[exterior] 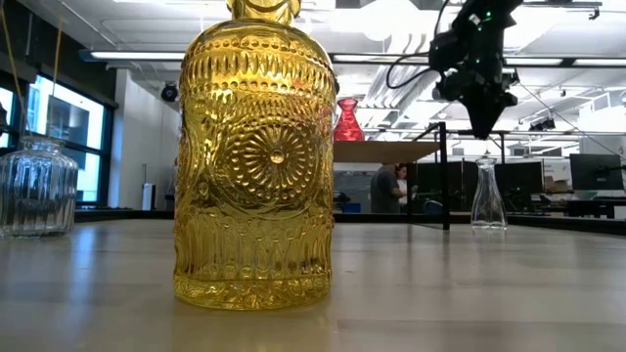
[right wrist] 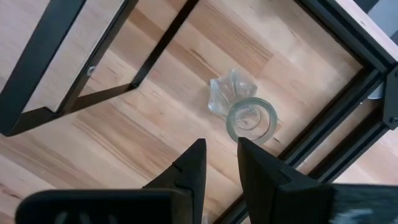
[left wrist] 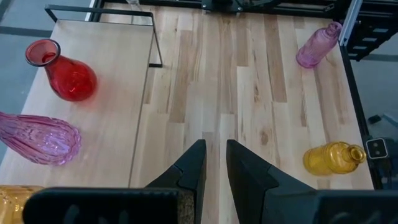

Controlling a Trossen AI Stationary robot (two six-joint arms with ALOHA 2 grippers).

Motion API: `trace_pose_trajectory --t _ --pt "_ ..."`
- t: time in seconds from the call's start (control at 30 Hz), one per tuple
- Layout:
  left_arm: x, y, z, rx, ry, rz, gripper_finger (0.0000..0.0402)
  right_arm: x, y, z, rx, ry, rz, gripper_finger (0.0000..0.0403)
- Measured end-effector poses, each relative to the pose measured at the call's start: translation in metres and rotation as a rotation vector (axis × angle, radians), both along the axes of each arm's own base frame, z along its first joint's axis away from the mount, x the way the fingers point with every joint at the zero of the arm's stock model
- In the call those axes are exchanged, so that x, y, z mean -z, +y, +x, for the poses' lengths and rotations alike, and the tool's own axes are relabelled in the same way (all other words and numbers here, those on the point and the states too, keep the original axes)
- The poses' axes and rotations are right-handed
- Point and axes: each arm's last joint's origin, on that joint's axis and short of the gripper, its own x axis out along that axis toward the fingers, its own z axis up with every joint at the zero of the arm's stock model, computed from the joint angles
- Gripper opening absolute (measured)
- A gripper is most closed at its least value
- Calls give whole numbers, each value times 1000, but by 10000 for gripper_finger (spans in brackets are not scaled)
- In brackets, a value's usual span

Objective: Sort vases onto shelf
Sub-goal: Put the right transparent vase on the shelf

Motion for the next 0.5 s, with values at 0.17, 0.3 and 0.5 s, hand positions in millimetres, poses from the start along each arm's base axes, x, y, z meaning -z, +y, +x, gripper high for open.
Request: trace_pose_trajectory --t 0.17,0.3,0.5 --pt "0 0 0 0 0 0 55 4 -2 1 0 0 0 73" --pt "0 0 0 1 0 0 55 20 -1 0 7 15 20 73" --pt "0 0 0 1 0 0 55 32 -3 2 22 -1 2 73"
